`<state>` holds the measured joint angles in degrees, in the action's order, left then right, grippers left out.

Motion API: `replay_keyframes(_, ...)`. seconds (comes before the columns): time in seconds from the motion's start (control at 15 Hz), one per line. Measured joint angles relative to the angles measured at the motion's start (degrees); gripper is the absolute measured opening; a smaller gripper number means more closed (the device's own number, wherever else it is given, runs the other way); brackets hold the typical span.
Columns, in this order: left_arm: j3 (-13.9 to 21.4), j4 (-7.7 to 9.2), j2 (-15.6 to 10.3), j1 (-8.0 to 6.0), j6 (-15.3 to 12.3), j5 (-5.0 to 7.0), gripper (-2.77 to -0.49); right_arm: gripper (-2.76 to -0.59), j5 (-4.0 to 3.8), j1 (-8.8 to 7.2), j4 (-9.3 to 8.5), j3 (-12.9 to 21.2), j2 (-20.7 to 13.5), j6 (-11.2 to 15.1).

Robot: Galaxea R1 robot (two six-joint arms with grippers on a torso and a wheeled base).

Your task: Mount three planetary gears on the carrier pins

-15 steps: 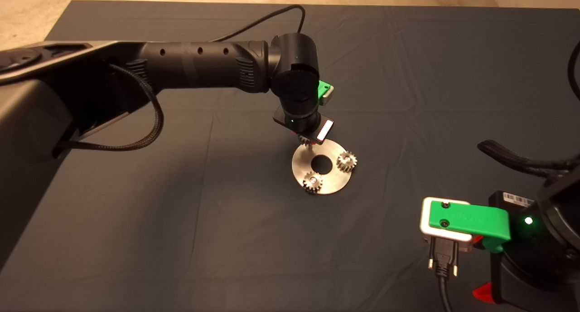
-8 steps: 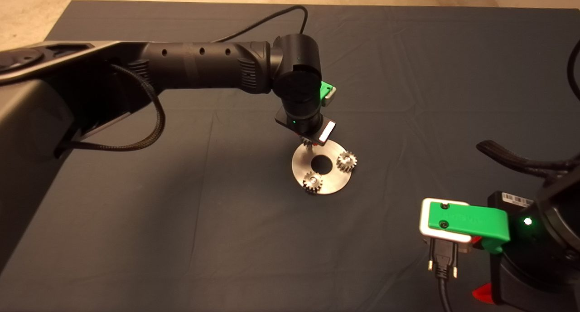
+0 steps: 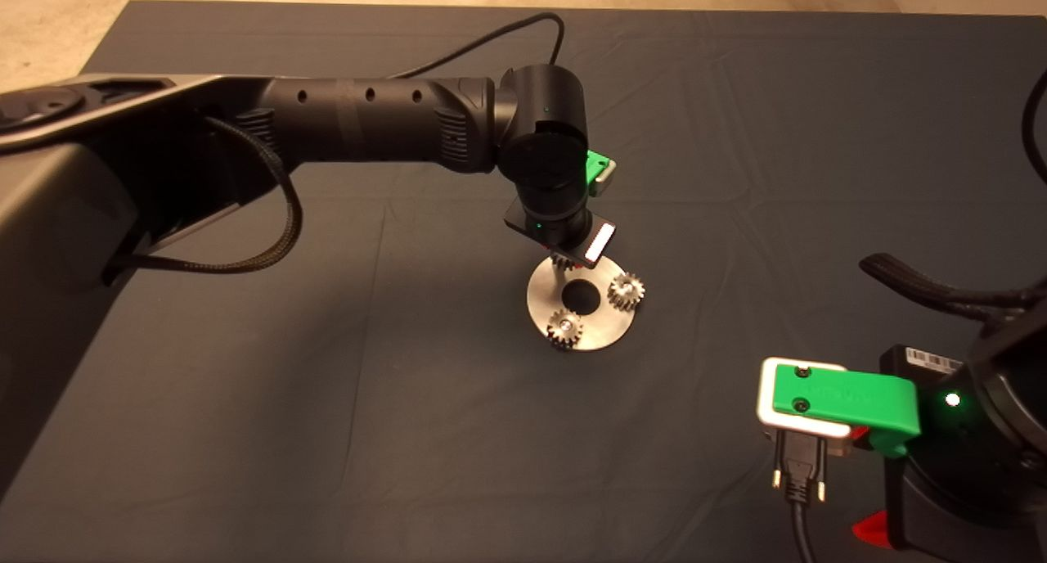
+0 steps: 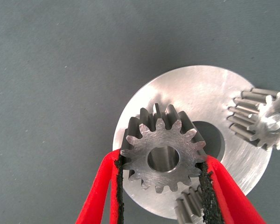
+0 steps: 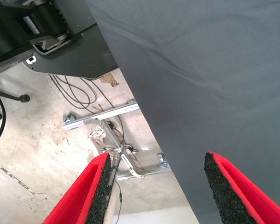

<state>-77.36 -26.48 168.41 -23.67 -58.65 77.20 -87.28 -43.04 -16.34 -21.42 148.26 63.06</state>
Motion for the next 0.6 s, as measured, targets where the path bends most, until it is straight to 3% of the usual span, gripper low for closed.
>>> replay_keyframes(0.6, 0.00, -0.11, 0.00, 0.00, 0.66, -0.14, -2.44, -1.89, 0.00, 0.00, 0.00, 0.00, 0.00, 0.00)
